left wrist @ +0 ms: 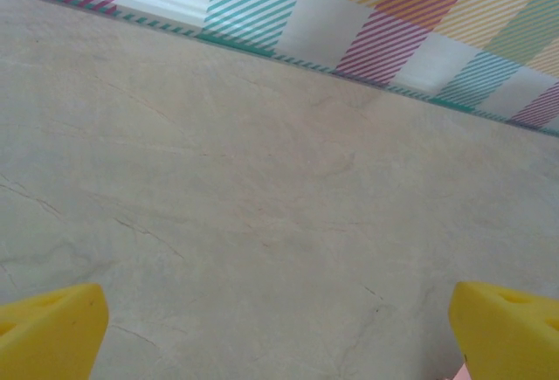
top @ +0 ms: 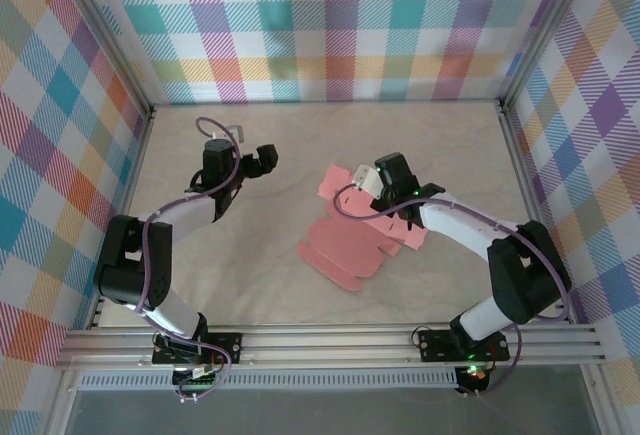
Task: Fold the paper box
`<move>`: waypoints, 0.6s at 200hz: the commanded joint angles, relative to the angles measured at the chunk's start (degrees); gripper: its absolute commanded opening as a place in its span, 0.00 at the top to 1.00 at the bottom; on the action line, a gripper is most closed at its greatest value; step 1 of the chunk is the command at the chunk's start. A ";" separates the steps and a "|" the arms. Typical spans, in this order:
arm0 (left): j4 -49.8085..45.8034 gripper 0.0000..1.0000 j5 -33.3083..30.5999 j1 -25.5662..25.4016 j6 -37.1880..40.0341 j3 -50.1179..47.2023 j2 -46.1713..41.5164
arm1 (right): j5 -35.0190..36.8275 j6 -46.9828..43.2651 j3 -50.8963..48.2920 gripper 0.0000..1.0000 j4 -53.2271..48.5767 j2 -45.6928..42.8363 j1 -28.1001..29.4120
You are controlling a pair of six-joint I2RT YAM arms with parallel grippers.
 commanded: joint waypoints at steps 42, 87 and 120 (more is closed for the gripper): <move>0.89 0.00 -0.17 1.32 2.15 0.41 -1.44 | 8.50 0.87 -1.91 1.00 6.75 -3.47 2.16; 2.71 0.00 -0.09 1.25 5.59 -1.54 -2.58 | 9.92 1.68 -5.51 1.00 13.86 -5.21 3.49; 6.07 0.00 -1.11 1.25 7.05 -2.84 -2.80 | 14.60 -5.56 -7.18 1.00 20.46 -2.20 6.23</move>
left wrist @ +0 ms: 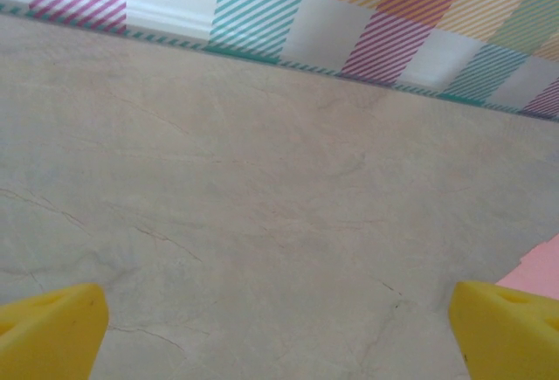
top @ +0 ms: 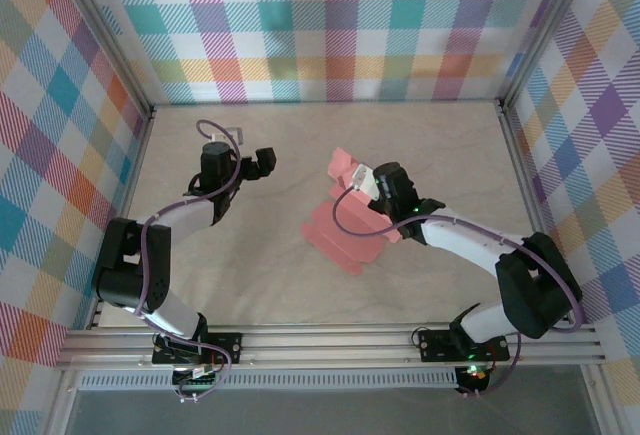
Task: Fold the paper box
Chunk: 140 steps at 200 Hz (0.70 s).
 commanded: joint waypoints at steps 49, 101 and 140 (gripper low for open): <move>8.56 0.00 2.02 0.92 6.82 -1.60 0.02 | 5.47 -10.83 -1.13 1.00 14.68 4.61 5.67; 5.68 0.00 6.78 2.04 8.39 0.13 1.86 | 7.30 -23.09 -5.54 1.00 30.63 7.92 11.40; 0.34 0.00 6.94 4.19 7.84 3.30 3.41 | 7.51 -27.40 -8.53 1.00 39.21 9.32 13.63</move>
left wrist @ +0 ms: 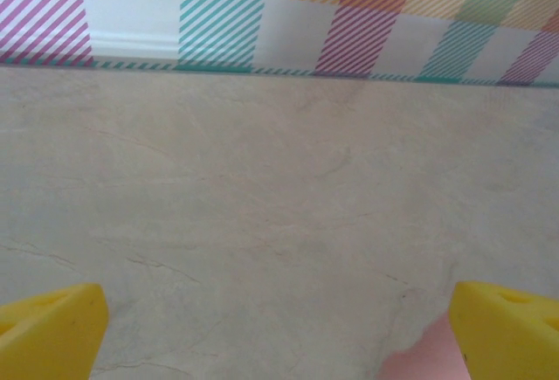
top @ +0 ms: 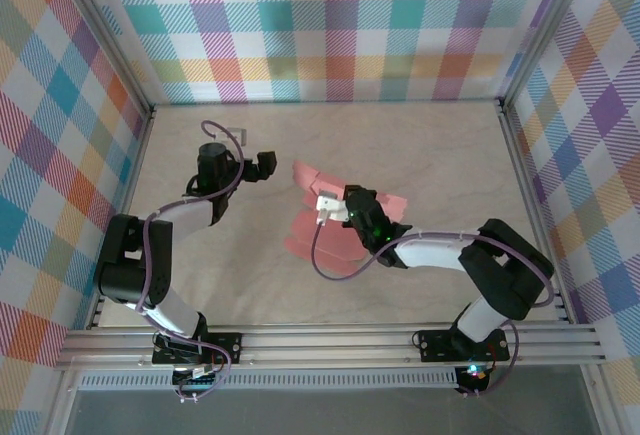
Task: Fold the paper box
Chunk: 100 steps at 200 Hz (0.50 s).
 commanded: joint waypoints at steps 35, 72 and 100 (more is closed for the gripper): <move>-8.67 0.00 2.84 4.62 0.79 8.19 5.56 | 1.75 -6.65 -1.78 1.00 11.53 2.03 1.65; -14.65 0.00 4.67 4.53 3.99 13.67 10.30 | 2.60 -9.09 -1.99 1.00 13.82 3.95 2.16; -20.97 0.01 4.78 4.48 5.08 18.43 13.70 | 3.24 -11.09 -2.54 1.00 17.35 5.96 2.37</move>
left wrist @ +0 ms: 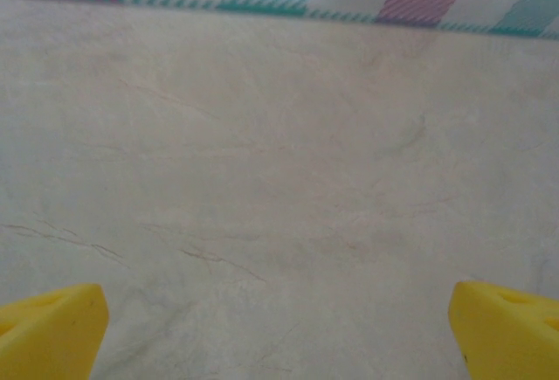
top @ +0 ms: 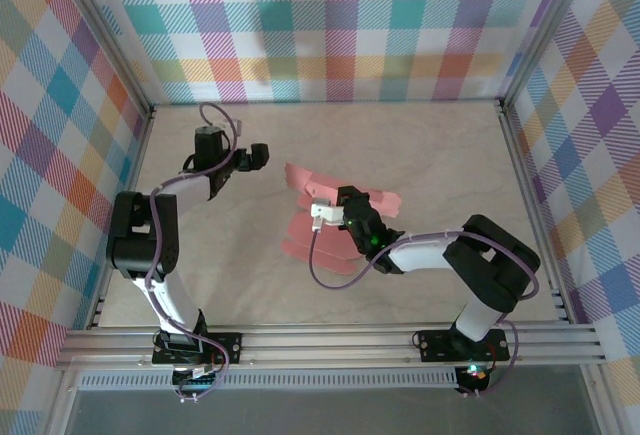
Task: Fold the paper box
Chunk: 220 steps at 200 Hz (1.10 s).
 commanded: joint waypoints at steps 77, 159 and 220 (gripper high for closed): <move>-16.79 0.16 8.48 0.20 6.91 15.13 10.40 | 2.28 -4.04 -0.92 1.00 9.66 4.49 0.96; -35.33 0.18 14.08 -4.50 20.60 23.25 14.52 | 2.48 -0.61 -0.72 1.00 6.03 3.09 1.10; -38.66 0.16 23.77 -5.12 28.72 19.79 10.89 | 2.56 0.10 -0.58 1.00 5.80 3.57 1.05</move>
